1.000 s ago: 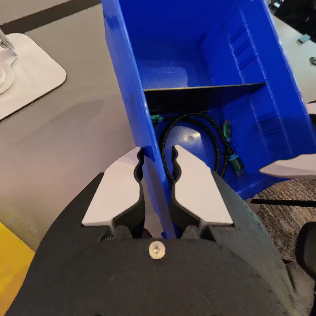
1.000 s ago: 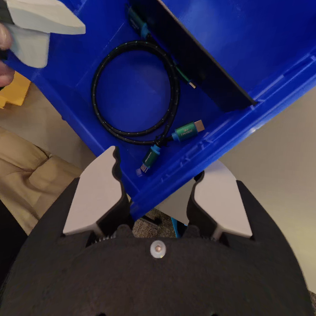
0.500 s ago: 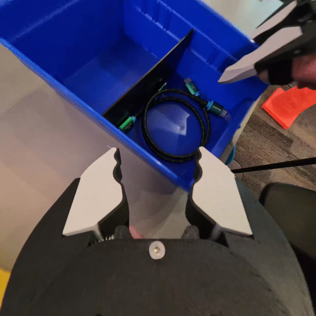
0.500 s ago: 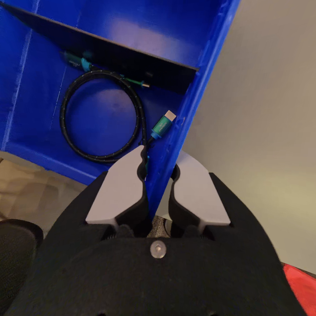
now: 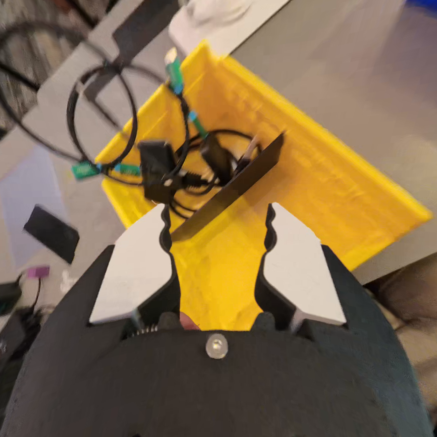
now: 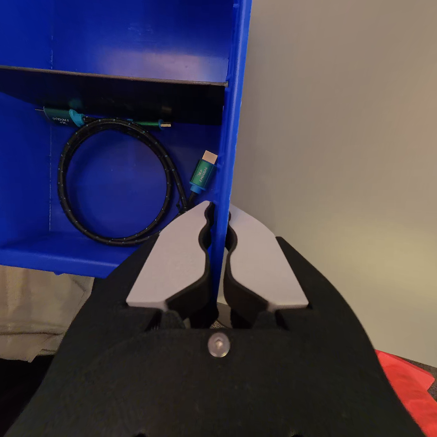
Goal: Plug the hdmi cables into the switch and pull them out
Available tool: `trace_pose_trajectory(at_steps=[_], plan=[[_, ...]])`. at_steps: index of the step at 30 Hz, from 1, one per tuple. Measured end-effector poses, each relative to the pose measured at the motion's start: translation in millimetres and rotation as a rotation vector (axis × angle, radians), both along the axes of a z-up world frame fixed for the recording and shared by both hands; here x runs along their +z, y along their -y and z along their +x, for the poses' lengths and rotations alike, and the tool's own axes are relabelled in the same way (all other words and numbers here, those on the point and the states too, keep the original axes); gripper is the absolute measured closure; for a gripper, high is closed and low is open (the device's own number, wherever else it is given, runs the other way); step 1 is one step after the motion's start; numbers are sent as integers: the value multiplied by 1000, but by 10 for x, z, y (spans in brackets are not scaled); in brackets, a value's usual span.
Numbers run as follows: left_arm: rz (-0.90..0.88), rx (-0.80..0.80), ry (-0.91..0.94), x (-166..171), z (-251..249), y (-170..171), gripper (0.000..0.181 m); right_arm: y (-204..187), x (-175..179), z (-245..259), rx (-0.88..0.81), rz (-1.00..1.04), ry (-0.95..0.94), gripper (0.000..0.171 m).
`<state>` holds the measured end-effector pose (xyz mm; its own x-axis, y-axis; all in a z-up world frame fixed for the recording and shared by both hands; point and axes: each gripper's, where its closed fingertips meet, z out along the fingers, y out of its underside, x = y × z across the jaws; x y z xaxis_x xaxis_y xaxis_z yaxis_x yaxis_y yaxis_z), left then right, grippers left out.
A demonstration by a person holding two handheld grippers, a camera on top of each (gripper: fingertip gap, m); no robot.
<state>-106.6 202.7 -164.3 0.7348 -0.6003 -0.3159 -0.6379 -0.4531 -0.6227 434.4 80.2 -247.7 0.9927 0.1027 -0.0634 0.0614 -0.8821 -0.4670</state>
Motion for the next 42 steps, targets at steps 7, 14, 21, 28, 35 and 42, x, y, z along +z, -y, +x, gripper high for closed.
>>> trace_pose_trajectory(at_steps=[7, 14, 21, 28, 35, 42], plan=[[-19, 234, -99, -301, -947, -14, 111, 129, 0, 375, -62, -12, -21, 166], [-176, 260, -124, -842, -1156, 24, 139, 195, 5, 597, -118, -3, -2, 166], [-236, 278, -5, -898, -1340, -44, 166, 239, 6, 755, -144, -2, 4, 165], [-239, 295, 27, -904, -1674, -135, 168, 288, 6, 963, -183, -1, 6, 165], [-242, 304, 58, -910, -2009, -162, 170, 332, 5, 1232, -209, -2, 12, 164], [-211, 334, -8, -903, -2265, -187, 154, 347, 17, 1417, -205, 12, 29, 148]])
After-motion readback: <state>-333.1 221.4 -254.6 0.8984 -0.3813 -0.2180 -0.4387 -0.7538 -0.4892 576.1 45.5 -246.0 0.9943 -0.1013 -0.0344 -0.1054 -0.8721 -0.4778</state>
